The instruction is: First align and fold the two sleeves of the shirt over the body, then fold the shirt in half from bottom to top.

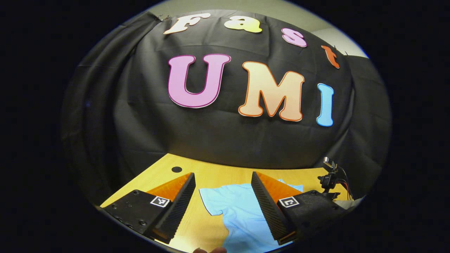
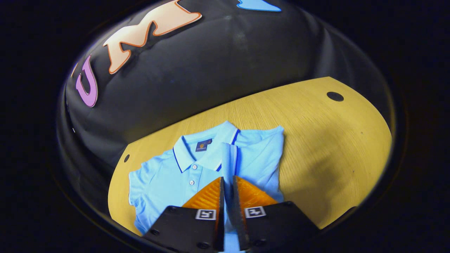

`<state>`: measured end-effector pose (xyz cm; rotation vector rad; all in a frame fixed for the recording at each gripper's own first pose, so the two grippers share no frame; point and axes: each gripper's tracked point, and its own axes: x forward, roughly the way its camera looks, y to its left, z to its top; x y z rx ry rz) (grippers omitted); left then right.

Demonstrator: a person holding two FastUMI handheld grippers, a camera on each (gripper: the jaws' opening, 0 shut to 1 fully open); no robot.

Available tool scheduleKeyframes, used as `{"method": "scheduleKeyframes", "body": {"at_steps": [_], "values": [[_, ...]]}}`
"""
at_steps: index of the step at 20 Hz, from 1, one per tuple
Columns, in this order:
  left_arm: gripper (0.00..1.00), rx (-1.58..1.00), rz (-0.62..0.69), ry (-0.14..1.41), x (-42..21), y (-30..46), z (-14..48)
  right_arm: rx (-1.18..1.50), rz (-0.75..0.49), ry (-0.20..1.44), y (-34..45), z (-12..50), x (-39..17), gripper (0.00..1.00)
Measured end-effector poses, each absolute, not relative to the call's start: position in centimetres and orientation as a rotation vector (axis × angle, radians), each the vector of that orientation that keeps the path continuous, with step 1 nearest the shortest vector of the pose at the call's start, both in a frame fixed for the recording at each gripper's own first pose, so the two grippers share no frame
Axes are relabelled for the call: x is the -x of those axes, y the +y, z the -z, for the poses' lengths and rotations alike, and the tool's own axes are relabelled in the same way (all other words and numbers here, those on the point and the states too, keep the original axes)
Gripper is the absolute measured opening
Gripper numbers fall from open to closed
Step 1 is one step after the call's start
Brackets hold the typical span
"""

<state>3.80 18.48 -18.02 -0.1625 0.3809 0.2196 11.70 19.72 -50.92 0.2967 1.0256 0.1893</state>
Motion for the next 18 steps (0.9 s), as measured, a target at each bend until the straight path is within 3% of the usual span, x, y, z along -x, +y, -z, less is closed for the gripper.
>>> {"method": "scheduleKeyframes", "body": {"at_steps": [3,4,5,7,18], "values": [[0.96,0.15,-0.218,0.405,-5.2,18.9,20.3,-0.209,-0.235,0.96,18.7,48.3,-11.6,0.93],[0.96,0.15,-0.215,0.417,-5.8,18.9,21.3,-0.18,-0.248,0.94,18.3,47.2,-11.0,1.0],[0.96,0.148,-0.215,0.43,-6.3,19.1,22.4,-0.162,-0.263,0.92,18.0,45.9,-10.6,0.92],[0.96,0.146,-0.228,0.458,-7.5,19.7,24.9,-0.135,-0.274,0.867,17.3,43.3,-9.8,0.97],[0.96,0.106,-0.287,0.704,-10.9,22.5,40.1,-0.074,-0.158,0.882,10.3,40.3,-2.1,0.97]]}}
